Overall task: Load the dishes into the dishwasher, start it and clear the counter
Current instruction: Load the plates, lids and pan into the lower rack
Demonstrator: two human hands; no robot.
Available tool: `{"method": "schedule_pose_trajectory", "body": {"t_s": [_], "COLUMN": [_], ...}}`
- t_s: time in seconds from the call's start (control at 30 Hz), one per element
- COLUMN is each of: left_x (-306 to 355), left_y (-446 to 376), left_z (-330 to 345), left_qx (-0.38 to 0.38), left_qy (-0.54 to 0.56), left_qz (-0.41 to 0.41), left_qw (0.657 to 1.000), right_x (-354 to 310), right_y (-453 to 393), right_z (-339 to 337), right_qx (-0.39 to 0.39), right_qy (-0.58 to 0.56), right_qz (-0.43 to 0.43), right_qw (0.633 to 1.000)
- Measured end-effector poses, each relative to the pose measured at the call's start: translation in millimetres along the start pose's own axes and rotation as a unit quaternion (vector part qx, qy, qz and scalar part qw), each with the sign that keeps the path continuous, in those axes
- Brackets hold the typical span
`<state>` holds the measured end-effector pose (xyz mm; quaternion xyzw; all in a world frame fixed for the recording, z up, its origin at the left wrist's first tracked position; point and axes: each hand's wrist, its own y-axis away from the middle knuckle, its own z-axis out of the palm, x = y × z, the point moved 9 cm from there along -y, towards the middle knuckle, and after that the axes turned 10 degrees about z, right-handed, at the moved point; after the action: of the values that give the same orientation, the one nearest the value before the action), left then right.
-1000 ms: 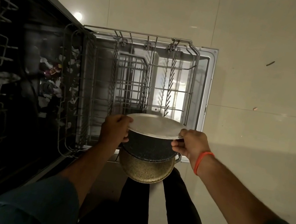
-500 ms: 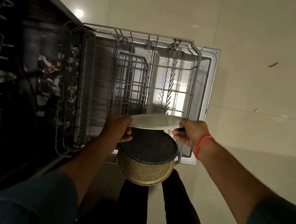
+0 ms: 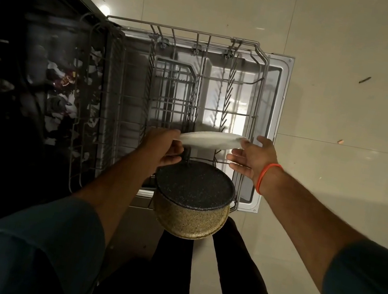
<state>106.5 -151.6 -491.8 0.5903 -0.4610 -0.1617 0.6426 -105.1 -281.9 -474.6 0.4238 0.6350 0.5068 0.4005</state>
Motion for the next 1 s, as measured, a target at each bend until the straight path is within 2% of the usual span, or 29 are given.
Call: {"method": "schedule_pose_trajectory", "body": {"t_s": [0.27, 0.53, 1.0], "left_x": [8.6, -29.5, -86.1], "left_y": [14.9, 43.1, 120.6], "left_z": [8.9, -9.7, -56.3], "left_qx": [-0.007, -0.012, -0.012], "left_qy": [-0.059, -0.081, -0.052], "left_qz": [0.068, 0.063, 0.069], "left_qw": [0.996, 0.995, 0.996], "right_x": [3.5, 25.7, 104.4], "right_y": [16.7, 39.3, 93.3], "right_z": [-1.1, 8.4, 29.4], "right_qx": [-0.026, -0.046, -0.052], "right_qy": [0.040, 0.071, 0.116], "right_qz": [-0.025, -0.054, -0.049], "right_qw": [0.999, 0.995, 0.991]}}
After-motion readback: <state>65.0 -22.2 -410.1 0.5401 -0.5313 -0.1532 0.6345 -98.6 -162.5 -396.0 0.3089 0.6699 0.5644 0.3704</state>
